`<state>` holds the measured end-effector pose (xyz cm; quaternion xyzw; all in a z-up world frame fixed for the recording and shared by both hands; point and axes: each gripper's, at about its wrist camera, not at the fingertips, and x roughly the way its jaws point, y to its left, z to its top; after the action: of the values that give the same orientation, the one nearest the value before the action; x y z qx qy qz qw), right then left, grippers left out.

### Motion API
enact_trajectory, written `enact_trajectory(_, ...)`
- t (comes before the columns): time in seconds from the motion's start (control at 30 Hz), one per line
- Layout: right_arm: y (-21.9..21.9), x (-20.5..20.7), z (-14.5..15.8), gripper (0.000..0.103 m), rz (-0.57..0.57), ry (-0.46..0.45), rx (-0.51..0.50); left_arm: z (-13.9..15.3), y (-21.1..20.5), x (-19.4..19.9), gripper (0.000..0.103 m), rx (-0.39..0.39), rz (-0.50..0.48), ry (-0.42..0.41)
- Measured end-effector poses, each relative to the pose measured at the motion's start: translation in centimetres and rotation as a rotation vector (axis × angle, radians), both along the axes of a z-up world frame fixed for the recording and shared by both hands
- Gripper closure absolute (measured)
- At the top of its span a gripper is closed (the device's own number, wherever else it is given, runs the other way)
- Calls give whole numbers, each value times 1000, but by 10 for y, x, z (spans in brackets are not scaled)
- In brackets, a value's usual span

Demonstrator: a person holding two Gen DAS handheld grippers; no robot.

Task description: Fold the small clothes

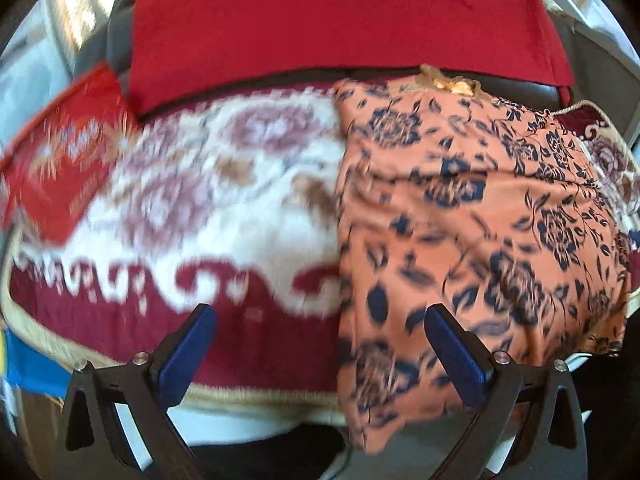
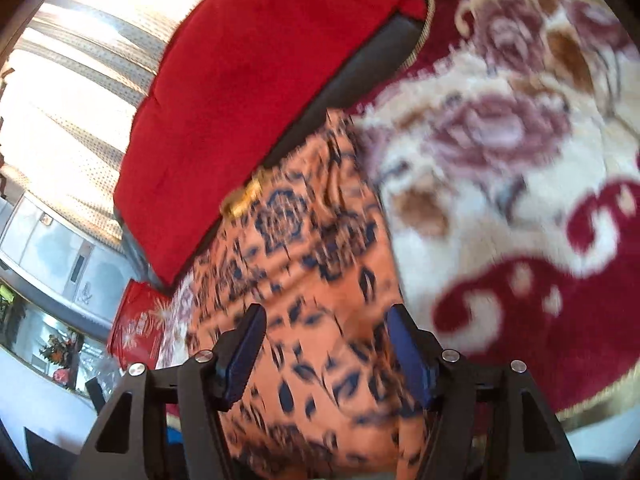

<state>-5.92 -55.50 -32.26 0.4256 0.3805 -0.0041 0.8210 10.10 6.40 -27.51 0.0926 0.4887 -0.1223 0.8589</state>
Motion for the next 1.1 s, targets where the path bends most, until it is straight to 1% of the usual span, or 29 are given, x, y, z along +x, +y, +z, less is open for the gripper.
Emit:
enact_trajectory(0.1, 11, -6, -10, 36, 35, 40, 11, -11, 22, -12, 0, -83, 49, 60)
enact_trajectory(0.2, 20, -12, -18, 36, 63, 78, 8, -27, 44, -19, 0, -189, 107, 138)
enact_trajectory(0.3, 25, -17, -23, 36, 74, 122, 20, -42, 59, -25, 1, -248, 167, 200)
enact_trajectory(0.33, 27, -19, -25, 36, 79, 140, 21, -47, 62, -27, 3, -267, 178, 220)
enact_trajectory(0.37, 31, -23, -26, 36, 89, 166, 17, -50, 66, -29, 9, -283, 187, 230)
enact_trajectory(0.43, 39, -28, -26, 36, 115, 219, -9, -55, 67, -32, 31, -296, 184, 253)
enact_trajectory(0.47, 43, -32, -27, 36, 127, 245, -24, -60, 66, -34, 38, -283, 175, 269)
enact_trajectory(0.53, 52, -41, -30, 36, 149, 291, -37, -67, 64, -37, 41, -267, 168, 284)
enact_trajectory(0.6, 59, -49, -36, 36, 174, 333, -44, -75, 62, -38, 39, -274, 172, 311)
enact_trajectory(0.67, 63, -55, -45, 36, 175, 365, -53, -88, 59, -37, 27, -282, 190, 372)
enact_trajectory(0.73, 63, -58, -54, 36, 164, 397, -56, -101, 55, -35, 24, -293, 223, 422)
enact_trajectory(0.77, 62, -58, -60, 36, 151, 416, -50, -105, 53, -34, 21, -290, 233, 431)
enact_trajectory(0.8, 61, -58, -66, 36, 140, 446, -38, -111, 49, -33, 20, -269, 252, 450)
enact_trajectory(0.87, 60, -57, -76, 36, 141, 488, -31, -120, 42, -31, 19, -244, 266, 483)
enact_trajectory(0.97, 60, -52, -88, 36, 145, 536, -48, -127, 25, -33, 19, -226, 243, 491)
enact_trajectory(1.07, 58, -44, -97, 36, 137, 561, -61, -131, 6, -32, 19, -171, 191, 466)
enact_trajectory(1.1, 56, -41, -100, 36, 125, 574, -94, -133, 2, -32, 19, -151, 180, 462)
